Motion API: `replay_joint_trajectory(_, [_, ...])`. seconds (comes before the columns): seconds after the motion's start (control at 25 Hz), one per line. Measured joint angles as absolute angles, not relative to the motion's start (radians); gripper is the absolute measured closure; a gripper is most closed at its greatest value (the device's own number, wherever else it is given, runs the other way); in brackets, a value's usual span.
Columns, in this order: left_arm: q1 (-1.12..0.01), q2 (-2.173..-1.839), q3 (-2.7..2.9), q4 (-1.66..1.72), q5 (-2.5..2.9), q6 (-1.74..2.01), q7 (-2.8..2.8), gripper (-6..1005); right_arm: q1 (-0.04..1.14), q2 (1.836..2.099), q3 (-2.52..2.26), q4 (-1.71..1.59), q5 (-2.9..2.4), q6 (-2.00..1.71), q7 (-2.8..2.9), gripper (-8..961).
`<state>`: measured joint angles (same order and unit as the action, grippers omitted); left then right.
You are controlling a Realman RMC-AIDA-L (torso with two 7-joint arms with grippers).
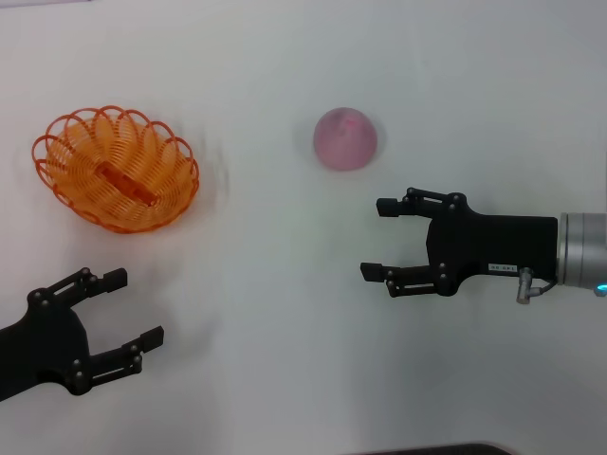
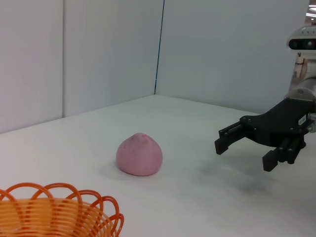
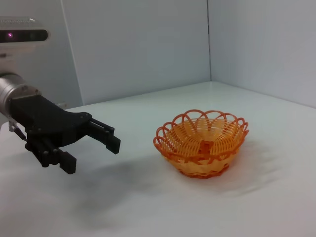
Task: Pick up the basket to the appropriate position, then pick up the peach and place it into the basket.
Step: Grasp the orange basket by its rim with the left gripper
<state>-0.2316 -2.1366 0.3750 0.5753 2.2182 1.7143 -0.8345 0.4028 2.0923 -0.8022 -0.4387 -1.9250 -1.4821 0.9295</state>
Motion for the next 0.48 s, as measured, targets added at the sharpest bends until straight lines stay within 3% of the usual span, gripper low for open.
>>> replay_joint_trajectory(0.48, [-0.232, -2.137, 0.368, 0.575, 2.218, 1.717, -0.843, 162, 0.400, 2.092, -0.802, -0.439, -1.924, -1.482, 0.934, 42])
